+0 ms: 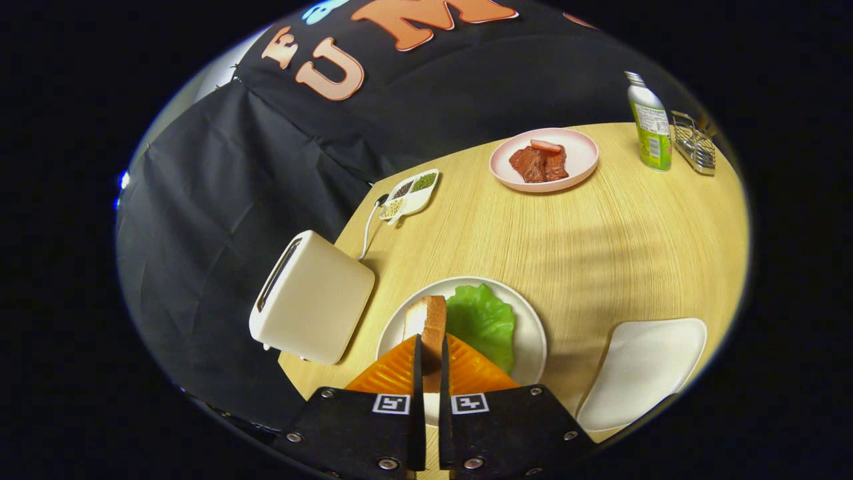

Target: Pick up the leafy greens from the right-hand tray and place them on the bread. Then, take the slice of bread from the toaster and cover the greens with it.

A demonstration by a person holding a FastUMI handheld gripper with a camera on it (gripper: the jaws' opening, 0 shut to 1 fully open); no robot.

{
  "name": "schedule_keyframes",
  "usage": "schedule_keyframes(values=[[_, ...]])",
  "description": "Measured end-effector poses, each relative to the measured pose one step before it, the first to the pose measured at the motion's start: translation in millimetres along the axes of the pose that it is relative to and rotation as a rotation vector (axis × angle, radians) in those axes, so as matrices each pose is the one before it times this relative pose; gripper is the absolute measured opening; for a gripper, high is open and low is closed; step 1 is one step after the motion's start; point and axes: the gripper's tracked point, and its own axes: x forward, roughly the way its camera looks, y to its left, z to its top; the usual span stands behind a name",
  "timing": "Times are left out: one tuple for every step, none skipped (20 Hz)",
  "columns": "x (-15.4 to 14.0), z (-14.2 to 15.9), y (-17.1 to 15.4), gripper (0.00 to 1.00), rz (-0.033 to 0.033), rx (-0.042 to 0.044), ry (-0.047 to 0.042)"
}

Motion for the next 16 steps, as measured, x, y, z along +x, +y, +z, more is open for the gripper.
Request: schedule_keyframes(values=[[0.15, -0.34, -4.81, 0.09, -0.01317, -0.00369, 0.00002], [0.22, -1.76, -4.43, 0.1, -0.01209, -0.00672, -0.00301], [0.39, -0.02, -1.4, 0.1, -0.00494, -0.00701, -0.00329], [-0.21, -0.81, -1.63, 0.1, -0.00589, -0.00509, -0.00015], [0.11, 0.47, -1.72, 0.12, -0.0099, -0.00883, -0.00958], [0.06, 1.51, -3.64, 0.14, -0.01569, -0.01553, -0.01053], [-0.61, 1.89, -4.8, 0.17, -0.02175, -0.01521, -0.01393], [-0.72, 1.75, -7.11, 0.19, -0.0247, -0.01789, -0.01761], [-0.4, 4.11, -5.53, 0.21, -0.02884, -0.01434, -0.02282], [-2.94, 5.39, -5.74, 0.22, -0.02784, -0.01527, -0.02554], [-2.84, 5.62, -5.27, 0.23, -0.01808, -0.00792, -0.02748], [-3.26, 6.0, -1.79, 0.24, -0.00618, -0.0047, -0.02659], [-4.5, 4.56, -2.02, 0.25, -0.00432, -0.0046, -0.02555], [-5.42, 4.99, -2.38, 0.25, -0.00528, -0.00841, -0.03156], [-4.23, 7.7, -3.64, 0.27, -0.01297, -0.01305, -0.03678], [-3.92, 8.24, -4.09, 0.3, -0.02004, -0.01531, -0.04122]])
